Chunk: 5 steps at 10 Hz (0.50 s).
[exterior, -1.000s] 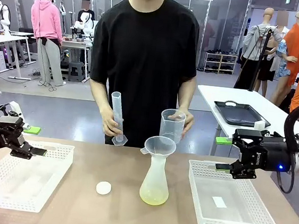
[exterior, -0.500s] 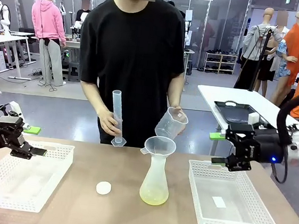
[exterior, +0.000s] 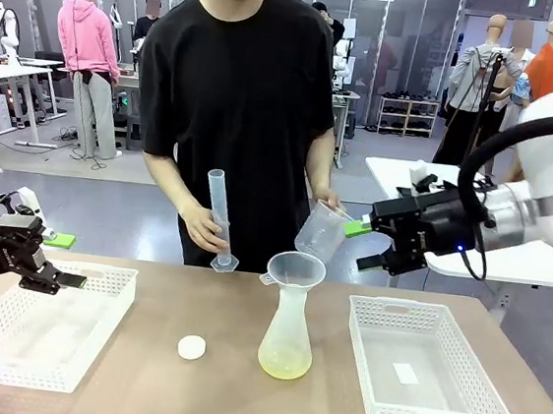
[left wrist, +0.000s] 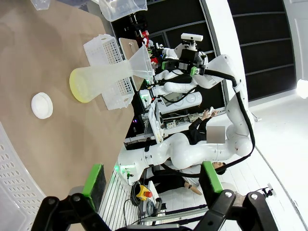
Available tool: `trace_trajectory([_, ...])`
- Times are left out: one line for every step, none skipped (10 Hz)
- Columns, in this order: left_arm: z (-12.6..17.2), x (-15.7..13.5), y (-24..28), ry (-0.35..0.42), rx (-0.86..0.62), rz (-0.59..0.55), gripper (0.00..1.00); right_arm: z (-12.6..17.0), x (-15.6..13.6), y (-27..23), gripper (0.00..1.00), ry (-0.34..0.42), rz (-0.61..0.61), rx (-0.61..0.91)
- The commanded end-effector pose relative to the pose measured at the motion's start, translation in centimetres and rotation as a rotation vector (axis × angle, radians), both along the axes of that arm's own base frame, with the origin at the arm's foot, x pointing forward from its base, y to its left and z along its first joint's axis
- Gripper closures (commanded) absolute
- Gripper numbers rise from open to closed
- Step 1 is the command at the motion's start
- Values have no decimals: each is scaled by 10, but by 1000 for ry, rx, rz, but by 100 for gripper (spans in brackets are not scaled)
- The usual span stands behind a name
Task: Prepare the solutions needed for the experiment.
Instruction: Once the solution is in the Big flask , pick up the Plastic Funnel and place it back into the right Organizing basket.
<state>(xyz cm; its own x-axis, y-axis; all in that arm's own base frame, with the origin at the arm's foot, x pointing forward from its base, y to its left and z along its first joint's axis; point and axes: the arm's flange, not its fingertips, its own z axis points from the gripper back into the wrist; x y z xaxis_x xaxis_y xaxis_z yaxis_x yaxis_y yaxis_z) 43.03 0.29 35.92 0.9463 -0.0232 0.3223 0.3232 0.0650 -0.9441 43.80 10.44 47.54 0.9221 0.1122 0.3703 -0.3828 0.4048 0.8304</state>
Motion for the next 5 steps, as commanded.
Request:
trace_trajectory([2,-2,-1,-5,-1,0,0,3,23,12,0,-57,109,-97])
trace_trajectory([2,-2,-1,-5,-1,0,0,5,31,19,0,-89,139,-160])
trace_trajectory([2,-2,-1,-5,-1,0,0,7,36,27,0,-123,169,-226])
trace_trajectory([2,-2,-1,-5,-1,0,0,8,40,35,0,-131,195,-256])
trace_trajectory([2,-2,-1,-5,-1,0,0,10,44,42,0,-165,212,-306])
